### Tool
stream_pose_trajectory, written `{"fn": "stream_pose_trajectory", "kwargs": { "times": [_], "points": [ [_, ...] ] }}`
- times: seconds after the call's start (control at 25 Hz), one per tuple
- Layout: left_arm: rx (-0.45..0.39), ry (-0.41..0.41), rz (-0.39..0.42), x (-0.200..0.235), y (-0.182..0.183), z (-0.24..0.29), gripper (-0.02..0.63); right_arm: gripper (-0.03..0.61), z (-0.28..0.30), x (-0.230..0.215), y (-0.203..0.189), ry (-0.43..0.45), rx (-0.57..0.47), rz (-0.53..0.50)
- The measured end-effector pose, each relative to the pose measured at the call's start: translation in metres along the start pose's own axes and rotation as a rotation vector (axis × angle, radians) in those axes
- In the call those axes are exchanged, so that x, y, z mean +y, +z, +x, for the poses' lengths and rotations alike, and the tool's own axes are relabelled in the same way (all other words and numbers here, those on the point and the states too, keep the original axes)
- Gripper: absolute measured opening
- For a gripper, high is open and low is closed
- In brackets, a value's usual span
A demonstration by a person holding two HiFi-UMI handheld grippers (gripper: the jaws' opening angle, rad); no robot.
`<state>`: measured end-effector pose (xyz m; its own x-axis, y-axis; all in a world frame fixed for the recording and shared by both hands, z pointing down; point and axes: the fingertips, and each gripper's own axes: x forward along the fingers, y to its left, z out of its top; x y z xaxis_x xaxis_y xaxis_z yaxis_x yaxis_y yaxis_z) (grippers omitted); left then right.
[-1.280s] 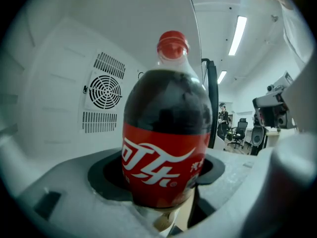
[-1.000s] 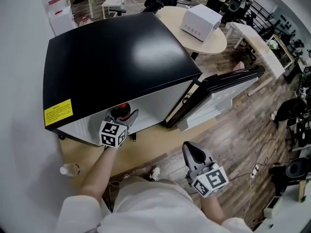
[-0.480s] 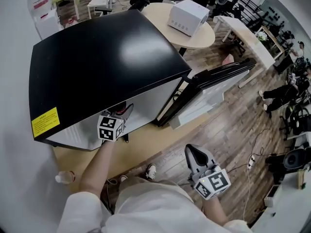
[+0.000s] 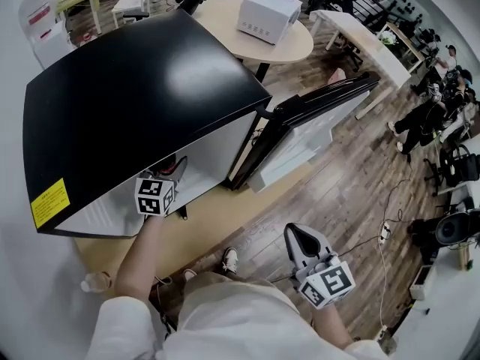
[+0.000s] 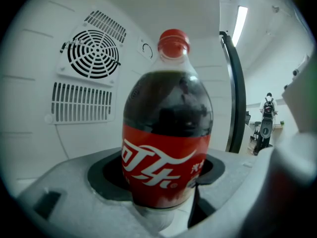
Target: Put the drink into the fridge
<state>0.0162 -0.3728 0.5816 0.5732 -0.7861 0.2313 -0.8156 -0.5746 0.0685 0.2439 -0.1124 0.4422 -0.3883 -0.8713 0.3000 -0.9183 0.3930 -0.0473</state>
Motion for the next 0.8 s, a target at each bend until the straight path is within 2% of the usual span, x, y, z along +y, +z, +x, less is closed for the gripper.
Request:
{"fn": "stream_pose_trajectory", "kwargs": {
  "times": [0.36,0.52,0.68,0.8],
  "points": [
    [-0.06,-0.007,-0.027,0.004,-0.003,-0.001,0.337,0.0,-0.002,-0.005,-0.006,-0.028,-0.006,0.018],
    [-0.053,-0.028,0.033,0.0,-0.007,0.0,0.337,0.0,-0.001,-0.001,-0.004,-0.02,-0.014,0.018],
    [-0.059,-0.048,0.01,-0.004,-0.009,-0.004,0.431,0.0,0.002,0.005,-0.002,-0.006,-0.02,0.016],
    [-0.037,-0.028,0.009,-0.002,-0.016,-0.008,0.457,0.0,0.004,0.01,-0.002,0.003,-0.022,0.014]
  ]
}}
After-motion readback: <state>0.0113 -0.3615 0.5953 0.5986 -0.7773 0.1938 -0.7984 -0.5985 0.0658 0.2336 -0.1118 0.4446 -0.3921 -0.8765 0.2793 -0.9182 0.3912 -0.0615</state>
